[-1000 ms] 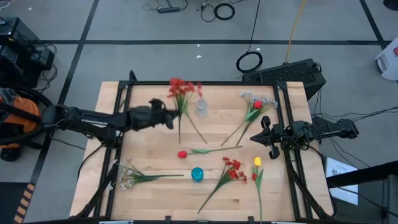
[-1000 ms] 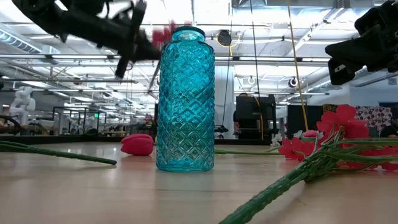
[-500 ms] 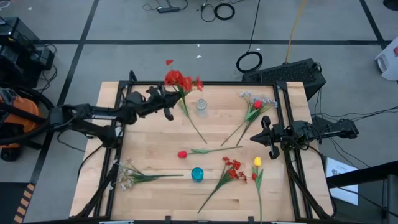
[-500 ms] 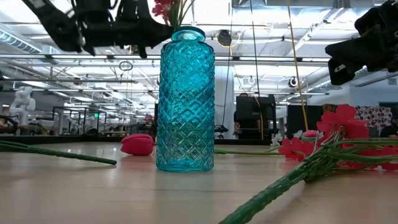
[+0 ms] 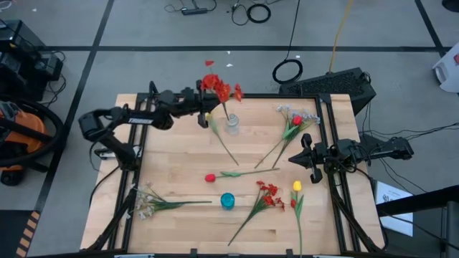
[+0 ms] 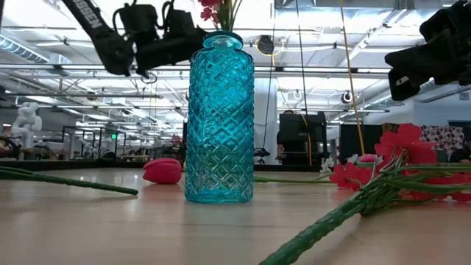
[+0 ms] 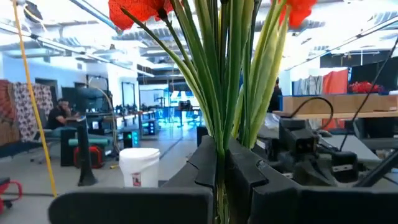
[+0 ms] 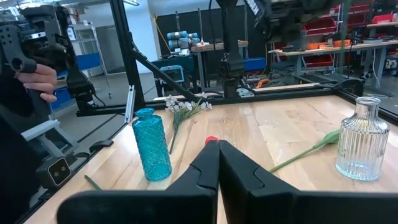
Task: Sort flowers into vase by color
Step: Put the top orange flowers into the transparent vase
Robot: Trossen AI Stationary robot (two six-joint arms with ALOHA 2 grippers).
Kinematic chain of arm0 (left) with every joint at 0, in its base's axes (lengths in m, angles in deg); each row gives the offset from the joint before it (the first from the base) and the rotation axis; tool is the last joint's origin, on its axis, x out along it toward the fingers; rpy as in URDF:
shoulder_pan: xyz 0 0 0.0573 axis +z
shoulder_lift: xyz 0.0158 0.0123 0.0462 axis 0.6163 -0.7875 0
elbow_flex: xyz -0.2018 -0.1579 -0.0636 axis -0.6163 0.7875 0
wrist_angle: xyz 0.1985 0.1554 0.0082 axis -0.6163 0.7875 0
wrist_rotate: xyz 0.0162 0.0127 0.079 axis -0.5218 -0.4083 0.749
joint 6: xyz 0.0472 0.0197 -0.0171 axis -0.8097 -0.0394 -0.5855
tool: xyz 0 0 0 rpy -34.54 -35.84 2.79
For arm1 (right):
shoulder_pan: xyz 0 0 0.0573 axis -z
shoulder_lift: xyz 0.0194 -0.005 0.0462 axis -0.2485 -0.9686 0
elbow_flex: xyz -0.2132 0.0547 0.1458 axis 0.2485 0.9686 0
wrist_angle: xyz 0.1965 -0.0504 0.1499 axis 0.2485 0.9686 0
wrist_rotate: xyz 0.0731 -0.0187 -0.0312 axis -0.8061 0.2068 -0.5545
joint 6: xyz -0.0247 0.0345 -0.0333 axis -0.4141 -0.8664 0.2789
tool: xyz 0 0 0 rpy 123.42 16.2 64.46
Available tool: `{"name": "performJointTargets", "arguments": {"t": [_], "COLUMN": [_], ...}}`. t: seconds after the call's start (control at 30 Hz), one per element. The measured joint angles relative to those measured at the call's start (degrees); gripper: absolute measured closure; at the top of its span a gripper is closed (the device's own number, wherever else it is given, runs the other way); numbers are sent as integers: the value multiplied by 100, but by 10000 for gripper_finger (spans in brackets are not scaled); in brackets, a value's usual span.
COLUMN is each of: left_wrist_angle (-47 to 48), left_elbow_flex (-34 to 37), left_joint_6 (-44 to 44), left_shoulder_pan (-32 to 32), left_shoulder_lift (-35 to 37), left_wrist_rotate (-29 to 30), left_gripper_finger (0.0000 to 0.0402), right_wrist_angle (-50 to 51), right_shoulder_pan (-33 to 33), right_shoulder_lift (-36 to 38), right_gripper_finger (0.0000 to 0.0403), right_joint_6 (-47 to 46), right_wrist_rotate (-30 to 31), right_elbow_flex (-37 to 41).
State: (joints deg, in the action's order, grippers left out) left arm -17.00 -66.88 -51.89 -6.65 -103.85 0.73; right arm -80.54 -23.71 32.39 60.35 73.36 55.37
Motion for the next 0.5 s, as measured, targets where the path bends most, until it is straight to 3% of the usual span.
{"name": "performJointTargets", "arguments": {"t": [0.5], "left_wrist_angle": [-64], "left_elbow_flex": [-277], "left_joint_6": [39], "left_shoulder_pan": [245], "left_shoulder_lift": [-570], "left_wrist_rotate": [-262], "left_gripper_finger": [386], "right_wrist_angle": [0], "right_shoulder_pan": [2], "right_shoulder_lift": [0], "right_gripper_finger": [403], "right_joint_6": [2], "right_wrist_rotate": [0], "right_elbow_flex": [0]}}
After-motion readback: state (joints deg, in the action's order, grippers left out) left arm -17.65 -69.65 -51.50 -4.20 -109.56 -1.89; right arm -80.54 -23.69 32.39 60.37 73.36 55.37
